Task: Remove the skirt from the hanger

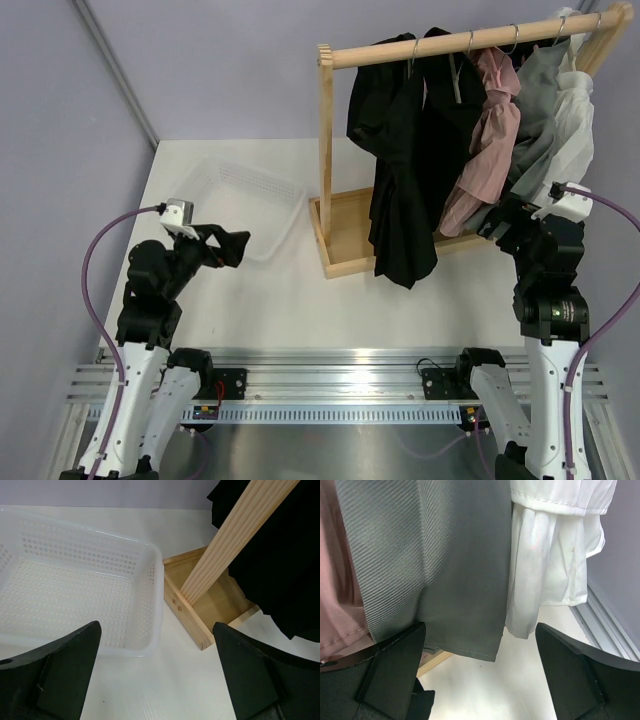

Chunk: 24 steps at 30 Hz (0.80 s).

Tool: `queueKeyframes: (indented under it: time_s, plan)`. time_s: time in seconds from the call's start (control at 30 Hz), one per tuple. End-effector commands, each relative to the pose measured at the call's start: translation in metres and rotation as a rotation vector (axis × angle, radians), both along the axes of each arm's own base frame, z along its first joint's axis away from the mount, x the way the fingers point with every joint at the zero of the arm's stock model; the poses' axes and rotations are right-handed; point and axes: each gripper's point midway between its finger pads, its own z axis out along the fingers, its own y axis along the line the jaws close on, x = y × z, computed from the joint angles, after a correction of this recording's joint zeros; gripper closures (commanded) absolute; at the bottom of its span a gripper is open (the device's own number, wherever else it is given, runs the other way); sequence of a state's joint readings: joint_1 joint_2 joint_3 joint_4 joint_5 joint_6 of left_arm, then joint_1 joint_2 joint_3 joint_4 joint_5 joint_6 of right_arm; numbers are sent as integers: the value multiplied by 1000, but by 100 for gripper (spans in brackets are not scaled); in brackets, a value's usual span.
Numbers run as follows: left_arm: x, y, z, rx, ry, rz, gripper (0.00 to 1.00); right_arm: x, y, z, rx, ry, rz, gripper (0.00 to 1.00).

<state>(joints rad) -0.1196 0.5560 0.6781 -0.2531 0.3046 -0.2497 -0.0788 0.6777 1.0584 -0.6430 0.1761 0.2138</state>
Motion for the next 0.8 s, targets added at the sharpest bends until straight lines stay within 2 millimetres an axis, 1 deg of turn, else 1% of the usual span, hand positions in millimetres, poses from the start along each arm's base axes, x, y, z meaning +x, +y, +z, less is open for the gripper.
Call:
queueKeyframes:
  time_s: [0.0, 0.03, 0.07, 0.1, 0.13, 0.17, 0.2, 0.23, 0.27, 0.3, 0.33, 0.37, 0.4, 0.47, 0.5, 0.53, 0.6, 0.63, 0.67, 0.7, 0.73, 0.77]
  plan:
    - [-5, -16, 27, -86, -41, -75, 1, 0, -4, 17, -58, -39, 2, 1]
    - [-6, -19, 31, -103, -40, -90, 1, 3, -3, 17, -106, -43, 32, 1]
    - [-7, -21, 40, -122, -54, -99, 1, 6, 3, 17, -131, -48, 83, 1]
    - [-5, -23, 42, -140, -45, -107, 1, 7, 5, 17, -159, -58, 112, 1]
    - [-6, -28, 46, -173, -31, -125, 1, 10, 8, 12, -241, -50, 168, 0]
    - [-6, -30, 57, -193, -45, -133, 1, 13, 26, 6, -274, -51, 291, 1]
    - [-4, -34, 59, -224, -20, -142, 1, 12, 33, 1, -312, -47, 357, 0]
    - [-6, -40, 65, -238, -23, -173, 1, 11, 40, -11, -368, -21, 431, 1]
    - [-7, -42, 76, -255, -33, -184, 1, 11, 54, -19, -365, -11, 528, 1]
    - [-7, -46, 82, -268, -34, -195, 1, 10, 60, -27, -363, 14, 575, 0]
    - [-7, -54, 85, -294, -20, -216, 1, 5, 67, -41, -362, 62, 638, 0]
    - [-7, -58, 90, -305, -20, -225, 1, 4, 80, -51, -332, 87, 727, 1]
    - [-9, -68, 99, -333, -10, -259, 1, 1, 85, -61, -322, 120, 770, 1]
    - [-10, -79, 113, -358, -21, -286, 1, 0, 94, -71, -280, 139, 827, 0]
    - [-12, -87, 119, -375, -15, -303, 1, 2, 96, -76, -266, 154, 840, 0]
    - [-15, -100, 132, -389, -23, -333, 1, 2, 98, -77, -258, 152, 857, 0]
    - [-18, -112, 145, -411, -25, -350, 1, 2, 102, -78, -252, 152, 879, 0]
    - [-21, -120, 161, -435, -42, -345, 1, 1, 103, -79, -243, 151, 888, 1]
    - [-16, -128, 163, -445, -29, -340, 1, -1, 108, -79, -229, 142, 911, 1]
    - [-16, -136, 170, -462, -30, -349, 1, -2, 110, -81, -221, 140, 923, 0]
    - [-19, -146, 180, -481, -44, -369, 1, -3, 112, -84, -209, 141, 935, 1]
    - [-21, -149, 200, -504, -72, -379, 1, -5, 115, -85, -200, 138, 950, 1]
